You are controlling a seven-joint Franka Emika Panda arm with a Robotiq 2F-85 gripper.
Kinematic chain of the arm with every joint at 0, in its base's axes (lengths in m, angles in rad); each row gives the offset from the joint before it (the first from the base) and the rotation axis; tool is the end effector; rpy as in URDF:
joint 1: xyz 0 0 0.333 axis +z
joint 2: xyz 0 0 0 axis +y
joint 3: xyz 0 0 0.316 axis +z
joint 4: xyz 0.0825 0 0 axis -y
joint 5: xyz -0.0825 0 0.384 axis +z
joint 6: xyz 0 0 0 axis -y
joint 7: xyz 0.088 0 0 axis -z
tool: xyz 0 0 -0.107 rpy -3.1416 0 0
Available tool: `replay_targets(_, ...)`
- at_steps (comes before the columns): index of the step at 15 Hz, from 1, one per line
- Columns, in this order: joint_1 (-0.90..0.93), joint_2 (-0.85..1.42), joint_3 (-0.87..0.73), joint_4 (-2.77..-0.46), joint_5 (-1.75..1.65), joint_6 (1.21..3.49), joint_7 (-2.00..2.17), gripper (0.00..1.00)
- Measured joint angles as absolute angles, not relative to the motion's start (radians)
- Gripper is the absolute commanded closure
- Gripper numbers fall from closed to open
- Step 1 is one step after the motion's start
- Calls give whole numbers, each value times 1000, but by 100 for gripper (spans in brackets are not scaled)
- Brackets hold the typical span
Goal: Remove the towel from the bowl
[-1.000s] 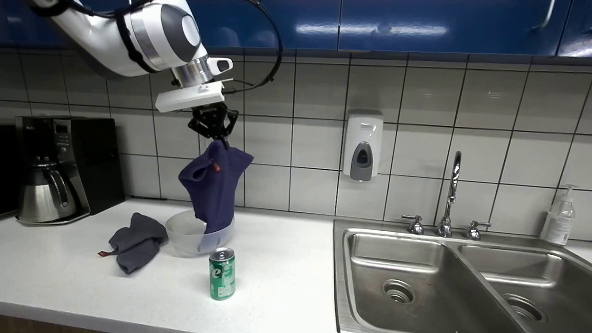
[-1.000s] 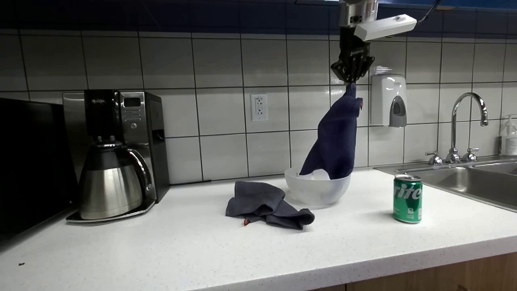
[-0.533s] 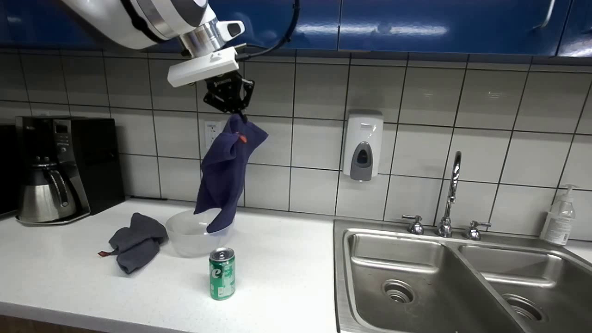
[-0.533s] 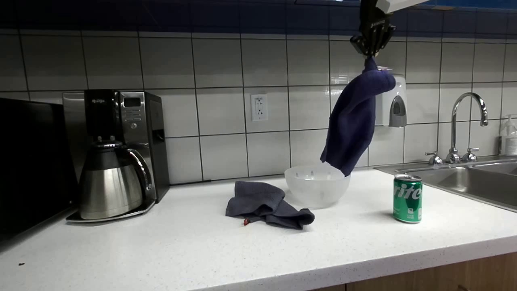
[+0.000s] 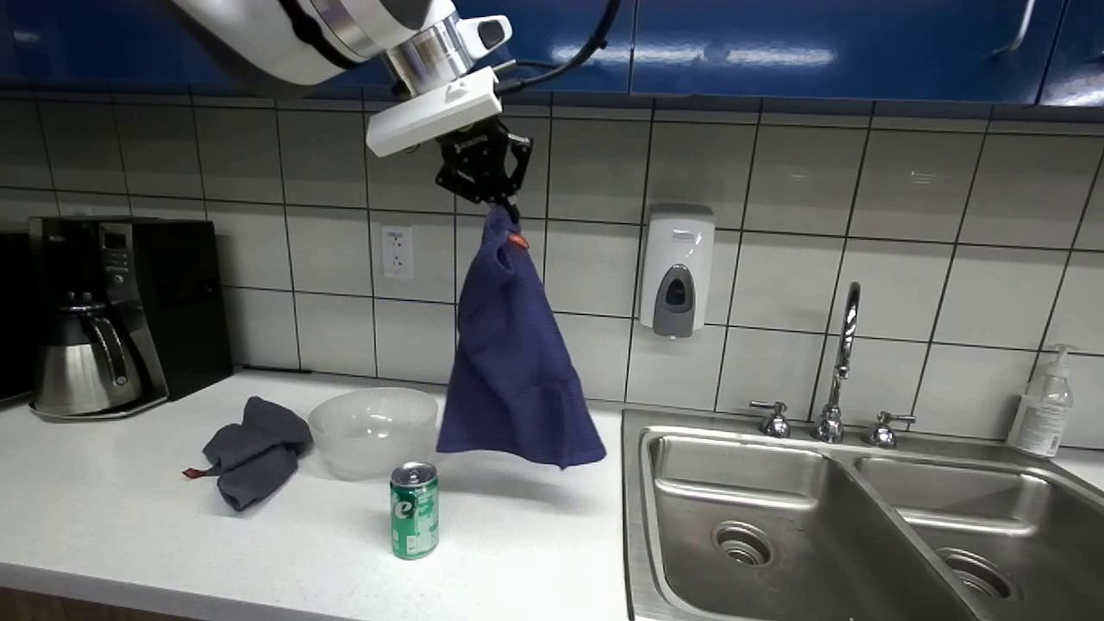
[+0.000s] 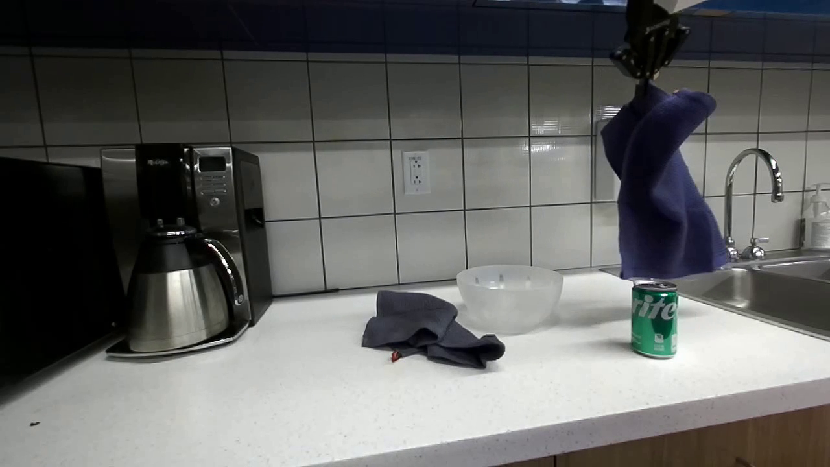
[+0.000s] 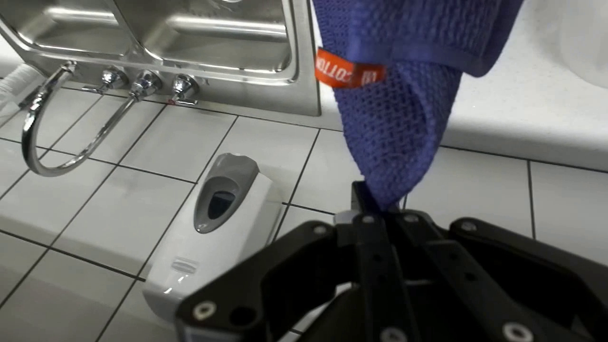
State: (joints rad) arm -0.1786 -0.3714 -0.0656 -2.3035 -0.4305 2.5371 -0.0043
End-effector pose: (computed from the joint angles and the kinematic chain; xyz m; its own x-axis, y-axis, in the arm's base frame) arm 0.4696 -0.1154 0.5596 0.8526 0.1368 0.5044 -0.0707 -0.9261 0.3707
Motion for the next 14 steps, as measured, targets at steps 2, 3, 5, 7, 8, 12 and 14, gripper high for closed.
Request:
replay_targets(2,-208,-367,-80,-2317,-449,2557,-4,99)
replay_targets(3,-222,-363,-86,-2325,-462,2572,-3,99)
replay_targets(5,-250,-346,-98,-2338,-481,2609,-2,99)
replay_targets(7,-267,-319,-112,-2346,-483,2654,-2,99)
replay_targets(8,-273,-301,-119,-2348,-483,2682,-2,99)
replay_targets(12,-294,-217,-133,-2351,-491,2812,0,99)
replay_targets(14,-305,-171,-134,-2352,-506,2866,9,99)
